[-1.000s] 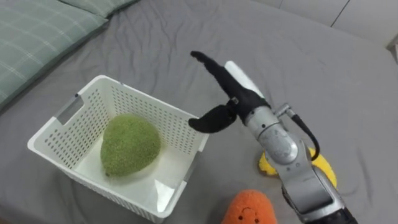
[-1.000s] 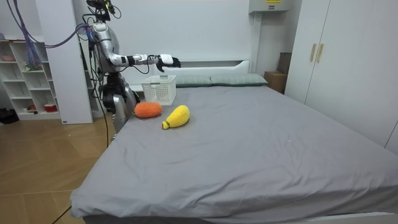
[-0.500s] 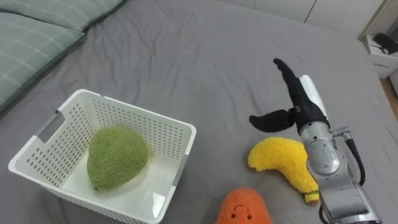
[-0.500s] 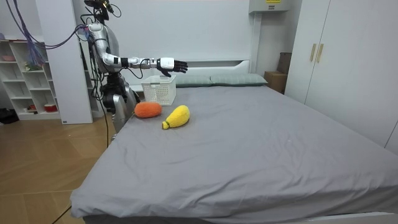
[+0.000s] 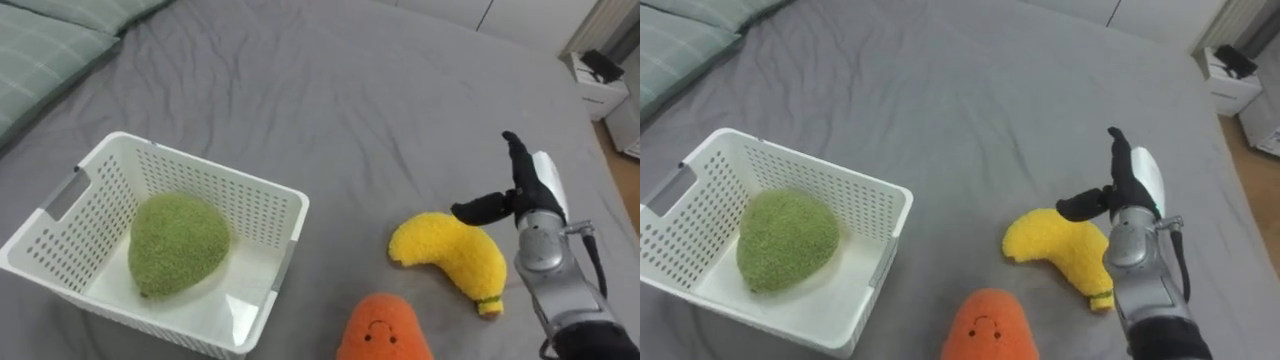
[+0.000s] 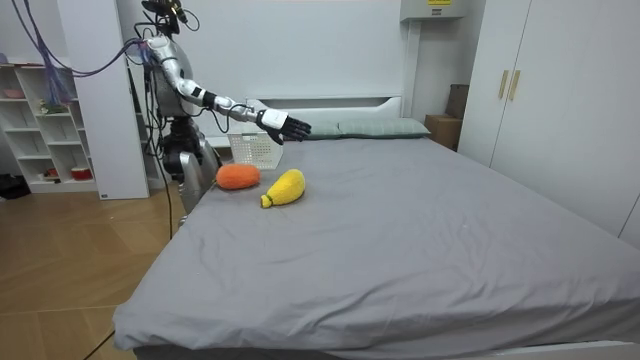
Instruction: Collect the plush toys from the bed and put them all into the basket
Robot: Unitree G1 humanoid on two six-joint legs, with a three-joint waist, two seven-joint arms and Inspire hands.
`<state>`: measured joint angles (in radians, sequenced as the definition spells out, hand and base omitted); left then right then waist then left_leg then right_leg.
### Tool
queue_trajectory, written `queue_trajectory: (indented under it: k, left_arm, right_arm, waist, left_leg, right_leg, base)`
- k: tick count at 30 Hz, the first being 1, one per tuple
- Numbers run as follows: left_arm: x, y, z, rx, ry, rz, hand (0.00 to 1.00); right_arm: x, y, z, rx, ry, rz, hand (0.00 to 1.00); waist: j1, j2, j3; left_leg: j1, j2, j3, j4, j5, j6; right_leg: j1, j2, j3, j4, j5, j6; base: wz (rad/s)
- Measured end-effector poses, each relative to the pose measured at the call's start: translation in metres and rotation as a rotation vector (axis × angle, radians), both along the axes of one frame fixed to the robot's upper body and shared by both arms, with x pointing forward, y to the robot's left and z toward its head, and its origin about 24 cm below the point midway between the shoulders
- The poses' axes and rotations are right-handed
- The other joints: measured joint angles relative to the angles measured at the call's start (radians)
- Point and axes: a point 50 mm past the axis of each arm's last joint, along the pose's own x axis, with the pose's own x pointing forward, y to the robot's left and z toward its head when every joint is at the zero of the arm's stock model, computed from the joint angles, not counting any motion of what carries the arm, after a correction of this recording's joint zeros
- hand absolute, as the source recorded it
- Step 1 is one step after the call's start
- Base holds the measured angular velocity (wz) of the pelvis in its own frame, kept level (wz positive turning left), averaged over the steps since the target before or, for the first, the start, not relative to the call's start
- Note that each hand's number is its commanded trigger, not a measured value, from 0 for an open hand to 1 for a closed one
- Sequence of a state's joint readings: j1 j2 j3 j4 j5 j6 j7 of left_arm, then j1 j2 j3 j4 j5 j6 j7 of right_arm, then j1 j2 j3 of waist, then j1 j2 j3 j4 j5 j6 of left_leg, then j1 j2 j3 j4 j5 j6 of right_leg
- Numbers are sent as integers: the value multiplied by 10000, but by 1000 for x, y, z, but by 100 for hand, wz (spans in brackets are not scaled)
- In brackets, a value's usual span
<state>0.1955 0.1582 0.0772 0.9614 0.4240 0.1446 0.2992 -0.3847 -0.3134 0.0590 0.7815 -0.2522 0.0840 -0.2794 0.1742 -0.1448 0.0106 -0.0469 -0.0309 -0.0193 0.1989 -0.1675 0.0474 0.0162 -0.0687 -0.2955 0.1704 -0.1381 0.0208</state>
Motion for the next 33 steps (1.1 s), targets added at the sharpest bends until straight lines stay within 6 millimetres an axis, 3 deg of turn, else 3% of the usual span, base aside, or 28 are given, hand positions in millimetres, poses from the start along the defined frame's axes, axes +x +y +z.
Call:
queue_trajectory:
  k: [4, 10, 16, 23, 33]
  left_arm:
    - [19, 5, 5, 197, -537, -103, 0]
    - [41, 0, 6, -163, -1403, 206, 0]
    - [42, -1, 6, -161, -1404, 161, 0]
    - [42, -2, 6, -247, -1423, 216, 0]
    - [42, -6, 4, -569, -1567, 269, 0]
  right_arm:
    - [9, -5, 1, -241, 150, -340, 0]
    - [10, -13, -5, -351, 736, -662, 0]
    - [5, -28, -8, -1066, 1391, -923, 0]
    - [6, -27, -8, -1620, 1610, -523, 0]
    - [16, -15, 4, -1716, 827, 223, 0]
  waist:
    - [103, -6, 39]
    - [249, -29, 188]
    - [514, 37, 266]
    - [602, 64, 287]
    - [442, 52, 282]
  left_leg:
    - [-584, 3, -120, 128, 43, -29]
    - [-1217, -10, -253, 242, 50, -31]
    - [-1747, -7, -290, 249, 54, -36]
    - [-1892, -6, -361, 216, 67, -50]
    - [-1863, -2, -330, 276, 67, -52]
  right_leg:
    - [-516, 20, -92, -7, 20, -32]
    - [-1081, 11, -217, -28, 21, -34]
    - [-1596, 5, -317, -44, 24, -39]
    - [-1734, 12, -364, -75, 23, -39]
    - [-1685, 7, -364, -35, 33, -53]
  base:
    - [9]
    - [5]
    - [1]
    - [2]
    - [0]
